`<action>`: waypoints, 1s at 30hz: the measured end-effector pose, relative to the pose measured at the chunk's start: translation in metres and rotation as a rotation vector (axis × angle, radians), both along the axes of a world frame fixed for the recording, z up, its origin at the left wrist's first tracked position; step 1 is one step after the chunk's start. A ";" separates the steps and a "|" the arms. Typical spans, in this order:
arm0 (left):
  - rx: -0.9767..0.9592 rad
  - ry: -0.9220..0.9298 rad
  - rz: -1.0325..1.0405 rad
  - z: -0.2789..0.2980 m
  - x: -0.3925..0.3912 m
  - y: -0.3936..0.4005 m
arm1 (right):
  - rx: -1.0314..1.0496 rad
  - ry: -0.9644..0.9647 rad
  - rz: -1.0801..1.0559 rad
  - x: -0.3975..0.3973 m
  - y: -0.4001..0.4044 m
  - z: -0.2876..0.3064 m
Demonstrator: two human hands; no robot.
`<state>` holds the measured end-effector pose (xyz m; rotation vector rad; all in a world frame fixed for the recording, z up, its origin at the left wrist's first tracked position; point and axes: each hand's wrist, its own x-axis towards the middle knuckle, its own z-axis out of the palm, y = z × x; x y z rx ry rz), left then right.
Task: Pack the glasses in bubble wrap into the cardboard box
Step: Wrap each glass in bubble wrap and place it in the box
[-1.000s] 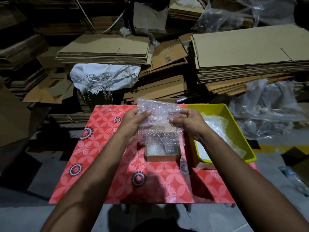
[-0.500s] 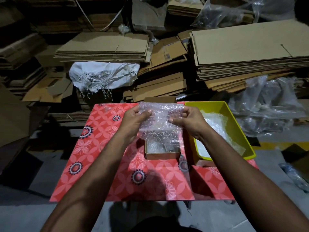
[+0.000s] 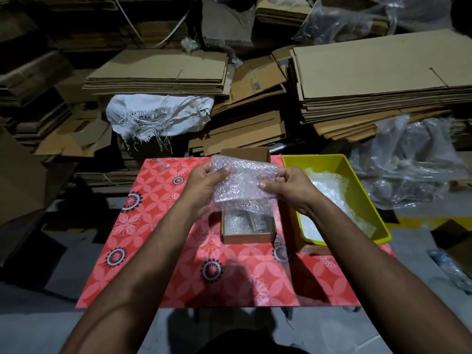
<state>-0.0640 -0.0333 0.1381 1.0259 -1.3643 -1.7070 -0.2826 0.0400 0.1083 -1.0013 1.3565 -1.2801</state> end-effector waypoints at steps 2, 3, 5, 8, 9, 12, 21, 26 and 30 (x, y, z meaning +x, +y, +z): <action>-0.014 -0.003 -0.018 0.000 -0.003 0.004 | -0.041 0.010 0.020 -0.003 0.000 0.000; -0.010 0.016 -0.018 -0.001 -0.003 0.004 | -0.052 0.024 0.020 -0.004 0.000 -0.001; 0.004 0.048 -0.005 -0.004 -0.002 0.002 | -0.061 0.056 0.034 -0.005 0.003 0.003; -0.003 0.042 -0.013 -0.007 -0.003 0.001 | -0.058 0.024 0.094 0.000 0.006 0.008; -0.009 0.041 -0.019 -0.007 -0.003 0.001 | -0.044 0.012 0.094 0.002 0.007 0.009; -0.009 0.020 -0.035 -0.011 -0.001 -0.001 | -0.059 0.107 0.023 0.008 0.008 0.010; -0.163 -0.079 -0.030 -0.016 0.001 0.003 | -0.149 0.171 0.054 0.007 0.012 0.020; -0.189 -0.015 0.011 -0.015 0.003 0.000 | -0.144 0.108 0.029 0.007 0.012 0.019; -0.236 0.009 0.029 -0.013 0.002 0.000 | -0.120 -0.056 0.007 0.009 0.009 0.017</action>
